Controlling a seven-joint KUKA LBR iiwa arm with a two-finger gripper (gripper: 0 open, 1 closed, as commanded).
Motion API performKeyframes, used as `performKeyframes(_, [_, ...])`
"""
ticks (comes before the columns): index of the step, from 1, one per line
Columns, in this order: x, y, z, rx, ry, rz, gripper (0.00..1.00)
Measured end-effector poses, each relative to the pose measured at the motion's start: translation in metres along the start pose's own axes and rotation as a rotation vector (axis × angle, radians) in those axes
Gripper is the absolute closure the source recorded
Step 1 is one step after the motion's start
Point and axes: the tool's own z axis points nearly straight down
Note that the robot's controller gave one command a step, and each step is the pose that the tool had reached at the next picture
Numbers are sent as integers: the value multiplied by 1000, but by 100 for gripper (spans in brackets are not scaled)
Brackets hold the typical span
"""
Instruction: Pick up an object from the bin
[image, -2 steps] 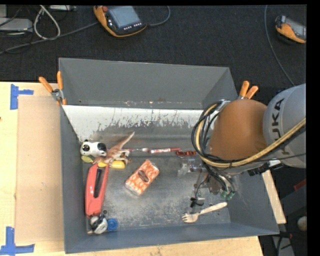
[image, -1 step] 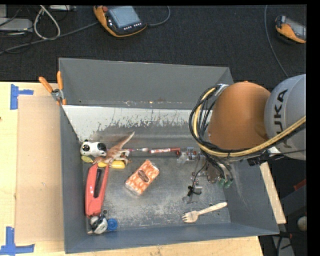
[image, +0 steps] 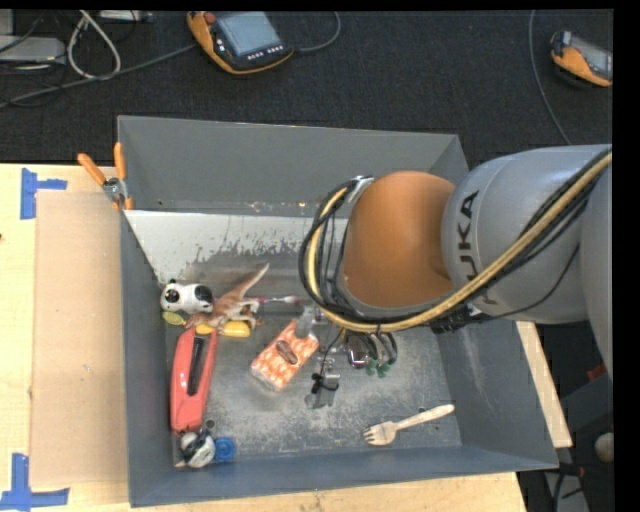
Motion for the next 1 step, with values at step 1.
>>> performKeyframes(1, [-38,-4,14,1,-4,-91,0])
